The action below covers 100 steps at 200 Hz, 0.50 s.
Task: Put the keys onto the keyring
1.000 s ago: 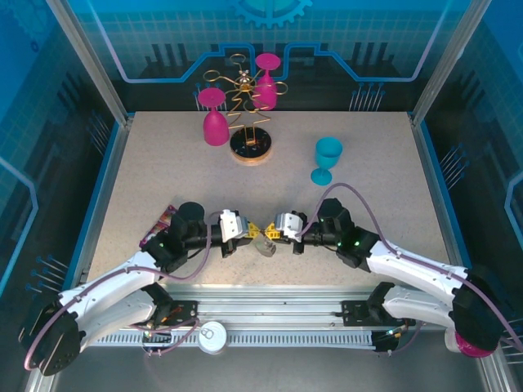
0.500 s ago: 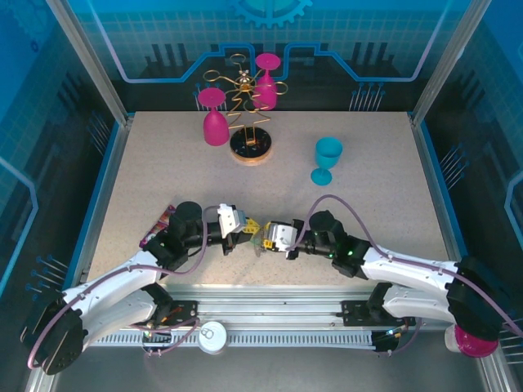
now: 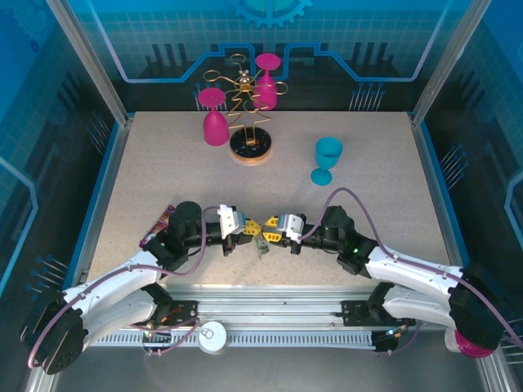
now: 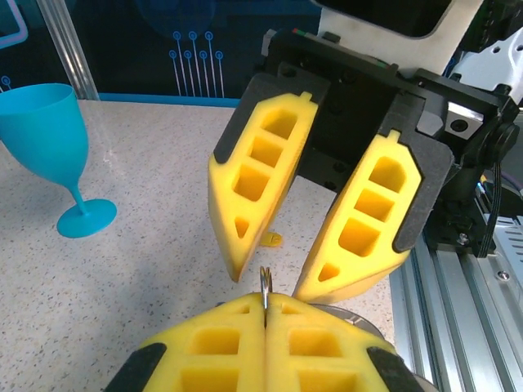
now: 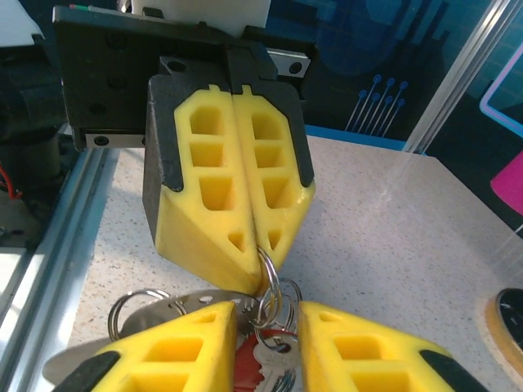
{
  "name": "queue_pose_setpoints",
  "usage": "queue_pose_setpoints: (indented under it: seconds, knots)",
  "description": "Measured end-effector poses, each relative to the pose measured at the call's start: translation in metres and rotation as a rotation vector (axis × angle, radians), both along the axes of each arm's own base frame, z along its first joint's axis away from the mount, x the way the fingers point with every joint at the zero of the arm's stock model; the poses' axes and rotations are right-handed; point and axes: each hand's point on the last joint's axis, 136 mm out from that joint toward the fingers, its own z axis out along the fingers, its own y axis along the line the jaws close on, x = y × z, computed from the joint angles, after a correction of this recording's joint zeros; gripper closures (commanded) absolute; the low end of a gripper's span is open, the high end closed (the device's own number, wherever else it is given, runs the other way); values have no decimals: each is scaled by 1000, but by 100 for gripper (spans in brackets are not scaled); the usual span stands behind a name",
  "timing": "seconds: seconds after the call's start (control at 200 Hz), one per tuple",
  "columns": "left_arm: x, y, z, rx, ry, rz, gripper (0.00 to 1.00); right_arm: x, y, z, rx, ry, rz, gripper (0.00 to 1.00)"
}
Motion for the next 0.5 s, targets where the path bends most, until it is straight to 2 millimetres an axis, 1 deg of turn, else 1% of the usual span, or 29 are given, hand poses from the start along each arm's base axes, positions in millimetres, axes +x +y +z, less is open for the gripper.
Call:
queue_pose_setpoints:
  seconds: [0.105,0.19,0.26,0.31,0.385,0.5]
  knots:
    - [0,-1,2,-7,-7,-7,100,0,3,-6,-3,26,14,79]
    - [0,-1,2,-9,-2,-9,100,0,5,-8,1,41,25,85]
    - [0,0,2,-11,2,-11,100,1,7,-10,7,54,27,88]
    - [0,0,2,-12,2,-10,100,1,7,-10,14,65,30,88]
    - [0,1,2,-12,2,-10,100,2,8,-9,26,80,36,82]
    - [0,0,4,-18,-3,-16,100,1,8,-6,41,88,48,80]
